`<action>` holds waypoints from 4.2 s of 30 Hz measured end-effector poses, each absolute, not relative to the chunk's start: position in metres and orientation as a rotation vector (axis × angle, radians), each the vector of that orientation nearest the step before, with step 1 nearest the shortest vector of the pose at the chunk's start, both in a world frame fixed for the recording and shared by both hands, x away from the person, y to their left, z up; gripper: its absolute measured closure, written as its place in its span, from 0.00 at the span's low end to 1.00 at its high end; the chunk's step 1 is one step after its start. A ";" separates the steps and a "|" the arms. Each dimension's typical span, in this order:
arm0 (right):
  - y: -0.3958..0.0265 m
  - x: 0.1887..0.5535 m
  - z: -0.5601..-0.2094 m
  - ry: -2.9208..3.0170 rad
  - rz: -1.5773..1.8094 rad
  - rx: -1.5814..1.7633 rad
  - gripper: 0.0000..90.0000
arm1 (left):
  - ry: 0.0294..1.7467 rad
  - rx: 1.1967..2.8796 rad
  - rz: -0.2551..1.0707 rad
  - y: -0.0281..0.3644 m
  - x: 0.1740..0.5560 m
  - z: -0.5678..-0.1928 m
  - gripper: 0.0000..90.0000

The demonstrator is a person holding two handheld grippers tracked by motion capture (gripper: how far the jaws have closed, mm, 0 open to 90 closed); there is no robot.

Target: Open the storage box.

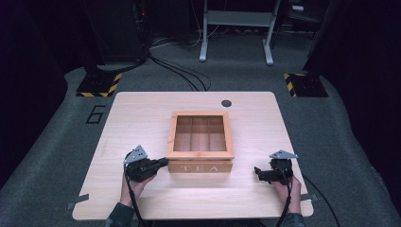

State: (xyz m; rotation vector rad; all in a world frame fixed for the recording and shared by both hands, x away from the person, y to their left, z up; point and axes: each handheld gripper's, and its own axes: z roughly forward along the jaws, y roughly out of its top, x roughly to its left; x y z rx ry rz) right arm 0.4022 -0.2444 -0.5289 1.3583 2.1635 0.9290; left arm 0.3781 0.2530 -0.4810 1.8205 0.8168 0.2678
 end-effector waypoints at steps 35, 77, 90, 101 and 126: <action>-0.245 0.402 -0.529 2.165 0.929 1.356 0.05 | 0.747 1.755 0.333 0.248 0.407 -0.433 0.97; -0.244 0.402 -0.529 2.163 0.932 1.360 0.05 | 0.703 1.739 0.409 0.241 0.447 -0.389 0.97; -0.245 0.402 -0.529 2.164 0.930 1.357 0.05 | 0.705 1.745 0.438 0.239 0.463 -0.372 0.98; -0.245 0.403 -0.529 2.166 0.931 1.354 0.05 | 0.715 1.747 0.425 0.238 0.473 -0.363 0.98; -0.245 0.403 -0.529 2.168 0.930 1.350 0.05 | 0.724 1.754 0.431 0.237 0.477 -0.358 0.98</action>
